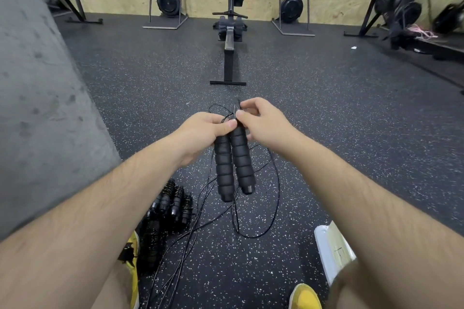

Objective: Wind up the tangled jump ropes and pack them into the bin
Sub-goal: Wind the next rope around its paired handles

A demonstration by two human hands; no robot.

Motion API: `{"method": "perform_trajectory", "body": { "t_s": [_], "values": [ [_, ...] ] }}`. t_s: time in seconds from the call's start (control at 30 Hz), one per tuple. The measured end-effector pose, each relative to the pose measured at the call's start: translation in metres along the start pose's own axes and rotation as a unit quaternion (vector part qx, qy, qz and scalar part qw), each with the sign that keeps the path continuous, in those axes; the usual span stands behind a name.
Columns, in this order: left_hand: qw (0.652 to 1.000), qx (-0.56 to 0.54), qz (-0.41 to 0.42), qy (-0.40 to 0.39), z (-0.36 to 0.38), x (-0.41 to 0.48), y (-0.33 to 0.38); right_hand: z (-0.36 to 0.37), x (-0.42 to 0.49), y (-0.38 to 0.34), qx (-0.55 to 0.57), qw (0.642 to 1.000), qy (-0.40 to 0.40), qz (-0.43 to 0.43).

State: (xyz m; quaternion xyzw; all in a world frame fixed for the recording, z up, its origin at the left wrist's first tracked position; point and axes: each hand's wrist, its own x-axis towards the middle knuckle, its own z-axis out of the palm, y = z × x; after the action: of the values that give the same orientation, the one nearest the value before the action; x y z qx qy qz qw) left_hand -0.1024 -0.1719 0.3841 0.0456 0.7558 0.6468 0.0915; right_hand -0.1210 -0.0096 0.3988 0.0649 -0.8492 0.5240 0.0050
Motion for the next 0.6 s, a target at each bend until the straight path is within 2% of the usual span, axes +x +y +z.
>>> {"method": "perform_trajectory", "body": {
  "t_s": [0.1,0.17,0.27,0.33,0.37,0.43,0.47,0.5,0.53,0.57,0.6],
  "values": [
    [0.996,-0.048,-0.006,0.069,0.0,0.006,0.001,0.0,-0.017,-0.003,-0.105,0.991,-0.079,0.003],
    [0.99,-0.083,-0.007,0.111,0.003,0.01,0.001,0.008,-0.034,-0.002,-0.202,0.974,-0.098,-0.02],
    [0.986,-0.086,0.001,0.14,0.006,0.014,0.0,0.027,-0.045,0.008,-0.361,0.931,-0.032,-0.049],
    [0.988,-0.078,-0.002,0.134,0.004,0.014,0.0,0.03,-0.042,0.01,-0.383,0.921,0.003,-0.066],
    [0.989,-0.047,-0.005,0.137,0.001,0.014,-0.001,0.027,-0.04,0.009,-0.384,0.921,0.007,-0.073],
    [0.982,0.11,-0.006,0.152,-0.005,0.009,0.002,0.017,-0.036,0.008,-0.393,0.915,0.0,-0.089],
    [0.958,0.225,0.001,0.176,-0.01,0.007,0.001,0.012,-0.034,0.007,-0.403,0.91,-0.007,-0.096],
    [0.918,0.334,0.023,0.212,-0.014,0.003,0.001,0.006,-0.033,0.007,-0.414,0.905,-0.015,-0.102],
    [0.883,0.399,0.059,0.24,-0.019,-0.001,0.001,0.001,-0.032,0.007,-0.424,0.899,-0.025,-0.106],
    [0.871,0.413,0.107,0.245,-0.024,-0.006,0.002,-0.003,-0.031,0.007,-0.433,0.894,-0.035,-0.111],
    [0.876,0.406,0.15,0.213,-0.028,-0.008,0.001,-0.007,-0.03,0.007,-0.439,0.89,-0.044,-0.117]
  ]
}}
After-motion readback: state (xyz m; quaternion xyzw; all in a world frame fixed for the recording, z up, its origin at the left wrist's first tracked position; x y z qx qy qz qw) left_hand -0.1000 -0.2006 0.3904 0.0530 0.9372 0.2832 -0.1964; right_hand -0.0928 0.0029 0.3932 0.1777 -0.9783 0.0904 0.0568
